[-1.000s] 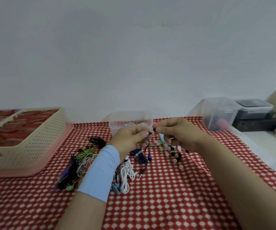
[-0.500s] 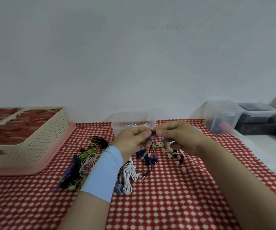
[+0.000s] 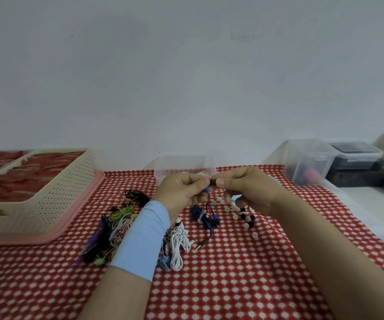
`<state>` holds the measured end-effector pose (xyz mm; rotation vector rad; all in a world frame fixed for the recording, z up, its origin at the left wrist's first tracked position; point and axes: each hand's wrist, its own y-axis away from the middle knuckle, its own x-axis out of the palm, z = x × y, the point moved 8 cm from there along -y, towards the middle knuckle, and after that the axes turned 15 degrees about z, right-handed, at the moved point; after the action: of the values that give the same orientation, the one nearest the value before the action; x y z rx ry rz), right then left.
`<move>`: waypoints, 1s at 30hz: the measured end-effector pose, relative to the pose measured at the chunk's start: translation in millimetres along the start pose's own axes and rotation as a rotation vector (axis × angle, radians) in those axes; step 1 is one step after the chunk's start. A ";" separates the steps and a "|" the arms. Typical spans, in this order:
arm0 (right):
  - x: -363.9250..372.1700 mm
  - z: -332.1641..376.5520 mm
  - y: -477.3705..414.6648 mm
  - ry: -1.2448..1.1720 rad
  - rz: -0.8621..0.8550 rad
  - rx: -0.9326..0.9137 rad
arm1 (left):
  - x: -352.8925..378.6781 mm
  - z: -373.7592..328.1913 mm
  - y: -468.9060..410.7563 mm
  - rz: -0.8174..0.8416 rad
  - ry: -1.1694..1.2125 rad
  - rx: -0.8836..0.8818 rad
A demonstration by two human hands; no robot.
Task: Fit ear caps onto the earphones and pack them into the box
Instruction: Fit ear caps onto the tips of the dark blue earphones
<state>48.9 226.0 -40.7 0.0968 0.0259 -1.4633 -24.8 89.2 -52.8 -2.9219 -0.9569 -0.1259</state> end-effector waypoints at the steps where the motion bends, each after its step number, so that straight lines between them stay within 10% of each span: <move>1: 0.5 0.7 0.2 0.001 0.006 -0.005 | -0.1 -0.5 0.3 0.001 0.006 0.002; 30: 1.9 16.1 6.9 0.185 -0.046 -0.032 | 0.7 3.0 4.8 -0.053 0.031 -0.061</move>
<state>55.3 223.5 -24.4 0.2061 0.2037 -1.4956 -21.2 86.0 -55.9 -2.9406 -1.0448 -0.2059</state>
